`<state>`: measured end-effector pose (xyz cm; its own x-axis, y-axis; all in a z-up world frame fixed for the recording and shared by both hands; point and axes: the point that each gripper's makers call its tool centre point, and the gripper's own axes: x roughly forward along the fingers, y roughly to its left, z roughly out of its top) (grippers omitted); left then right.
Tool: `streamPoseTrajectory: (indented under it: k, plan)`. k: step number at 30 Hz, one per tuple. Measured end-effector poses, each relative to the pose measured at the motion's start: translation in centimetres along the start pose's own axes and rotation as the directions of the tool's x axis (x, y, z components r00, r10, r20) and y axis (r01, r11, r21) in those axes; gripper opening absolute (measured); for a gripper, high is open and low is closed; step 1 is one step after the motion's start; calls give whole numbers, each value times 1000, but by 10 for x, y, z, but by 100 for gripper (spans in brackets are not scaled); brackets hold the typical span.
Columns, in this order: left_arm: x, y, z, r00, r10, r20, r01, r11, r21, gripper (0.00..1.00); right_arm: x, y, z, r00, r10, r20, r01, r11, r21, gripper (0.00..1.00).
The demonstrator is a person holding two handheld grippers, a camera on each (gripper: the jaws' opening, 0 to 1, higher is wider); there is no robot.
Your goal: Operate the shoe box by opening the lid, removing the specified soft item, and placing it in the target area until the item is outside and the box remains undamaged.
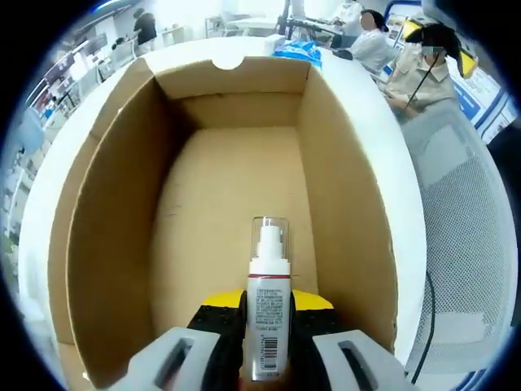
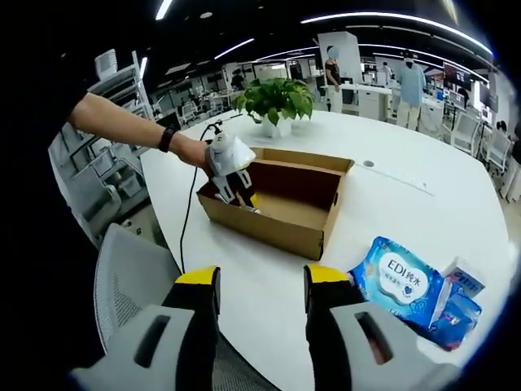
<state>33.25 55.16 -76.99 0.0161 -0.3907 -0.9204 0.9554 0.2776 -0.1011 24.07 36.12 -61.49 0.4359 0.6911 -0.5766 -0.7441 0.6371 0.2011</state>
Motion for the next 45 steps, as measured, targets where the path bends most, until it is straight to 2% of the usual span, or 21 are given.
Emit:
streamPoseTrajectory:
  k: [5,14,18,23,28,32,35,45]
  plan:
    - [-17,4,11,996,24,84,-20,999,-49,19,0,-1,2,1000,0,8,0,1000,-1,38]
    - [-43,0,31,984,60,167,-59,998,-10,19,6,1,14,1000,10,23,-10,1000,-22,38]
    - [-56,-2,48,977,77,199,-82,996,18,19,9,1,16,1000,14,26,-14,999,-34,38]
    - [-74,-13,77,964,75,255,-93,994,59,19,10,-6,20,1000,-5,26,7,998,-69,36]
    - [-87,-39,112,953,33,301,-93,978,188,19,10,-14,26,1000,-18,23,21,993,-118,36]
    - [-93,-66,136,948,-25,318,-71,955,287,19,6,-18,31,999,-37,21,40,982,-184,35]
    - [-94,-78,147,948,-42,314,-71,937,342,19,3,-16,36,999,-30,34,36,981,-192,36]
    - [-94,-96,166,948,-83,308,-56,906,419,19,-4,-16,36,999,-25,36,32,975,-221,36]
